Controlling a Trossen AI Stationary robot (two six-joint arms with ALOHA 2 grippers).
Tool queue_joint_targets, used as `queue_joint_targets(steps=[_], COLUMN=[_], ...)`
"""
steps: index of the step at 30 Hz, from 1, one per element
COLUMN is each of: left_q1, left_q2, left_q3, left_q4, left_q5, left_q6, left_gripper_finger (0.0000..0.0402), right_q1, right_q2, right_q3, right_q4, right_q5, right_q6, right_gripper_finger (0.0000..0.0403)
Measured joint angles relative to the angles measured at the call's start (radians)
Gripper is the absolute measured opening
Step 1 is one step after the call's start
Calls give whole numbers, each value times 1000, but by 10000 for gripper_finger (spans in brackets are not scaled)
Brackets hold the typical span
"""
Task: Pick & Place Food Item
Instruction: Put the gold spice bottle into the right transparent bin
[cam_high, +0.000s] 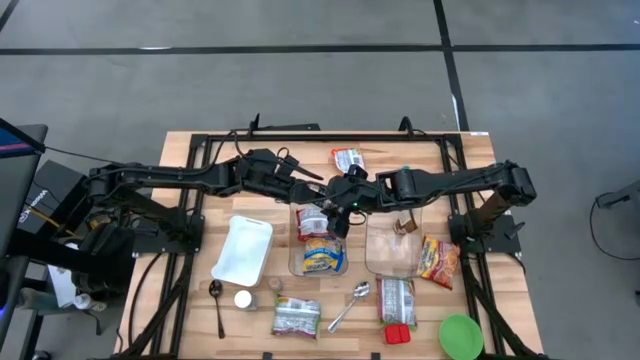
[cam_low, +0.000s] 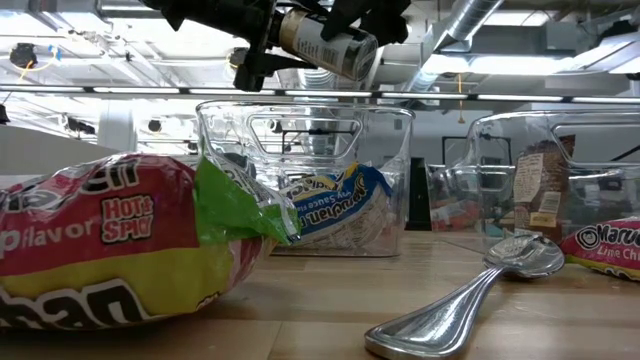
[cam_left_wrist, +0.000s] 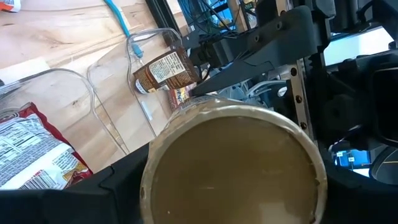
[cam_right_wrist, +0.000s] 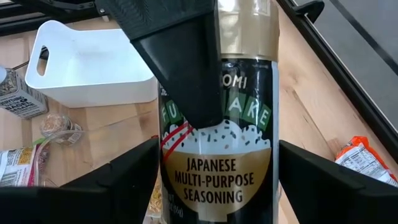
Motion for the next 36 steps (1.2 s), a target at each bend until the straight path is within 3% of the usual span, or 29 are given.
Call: queue_joint_targets(steps=[8, 25, 36], left_q1=[0, 0, 3], left_q2=[0, 0, 0], left_q3=[0, 0, 2], left_q4=[-4, -4, 13], left_q5=[2, 1, 0], left_q6=[-6, 3, 104], left_gripper_finger=[286, 286, 298], right_q1=[0, 0, 0], right_q2=[0, 0, -23], right_q3=[0, 0, 0], right_q4=[-1, -1, -21], right_q5=[-22, -23, -36], right_q6=[8, 11, 34], right_gripper_finger=[274, 271, 270])
